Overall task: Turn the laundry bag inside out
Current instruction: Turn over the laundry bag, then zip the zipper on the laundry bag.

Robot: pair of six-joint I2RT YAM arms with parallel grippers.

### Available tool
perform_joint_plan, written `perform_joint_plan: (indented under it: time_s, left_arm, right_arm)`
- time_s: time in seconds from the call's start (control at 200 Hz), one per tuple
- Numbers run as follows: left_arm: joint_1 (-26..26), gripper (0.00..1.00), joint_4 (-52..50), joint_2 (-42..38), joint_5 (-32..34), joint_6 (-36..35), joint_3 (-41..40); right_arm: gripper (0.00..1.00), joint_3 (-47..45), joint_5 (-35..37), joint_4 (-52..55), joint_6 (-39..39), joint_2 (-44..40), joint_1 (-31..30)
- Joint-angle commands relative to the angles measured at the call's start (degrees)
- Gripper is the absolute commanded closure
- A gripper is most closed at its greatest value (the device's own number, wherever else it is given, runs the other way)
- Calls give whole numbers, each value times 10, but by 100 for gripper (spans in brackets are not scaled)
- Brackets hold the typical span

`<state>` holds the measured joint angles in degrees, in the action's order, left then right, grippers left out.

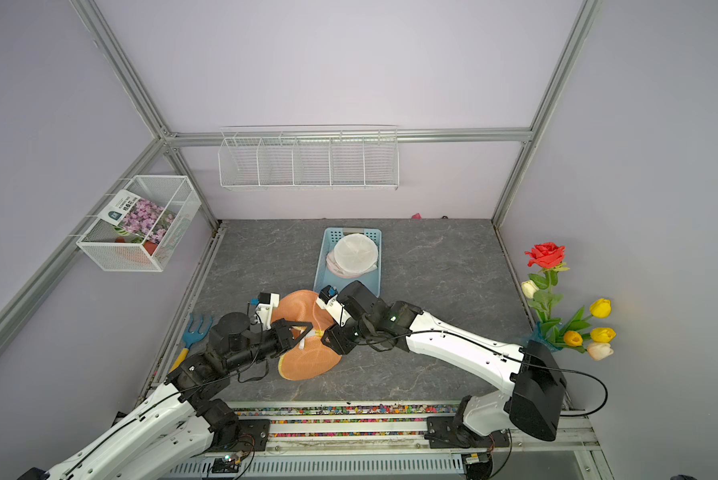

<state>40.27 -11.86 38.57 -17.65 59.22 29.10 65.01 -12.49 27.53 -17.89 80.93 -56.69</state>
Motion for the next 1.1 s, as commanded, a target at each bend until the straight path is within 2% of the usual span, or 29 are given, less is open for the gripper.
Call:
perform_joint_plan:
  time_s: [0.0, 0.36, 0.91, 1.095]
  left_arm:
    - [2, 100, 13, 0, -9, -16, 20]
    - [2, 100, 16, 3, -10, -15, 22]
    - [1, 100, 4, 3, -2, -26, 26]
    - [1, 100, -3, 3, 3, -33, 32]
  right_arm:
    - [54, 22, -3, 12, 12, 11, -4]
    - [69, 30, 4, 27, 19, 31, -11]
    - [94, 14, 14, 31, 16, 14, -10]
    - [100, -7, 24, 28, 10, 3, -10]
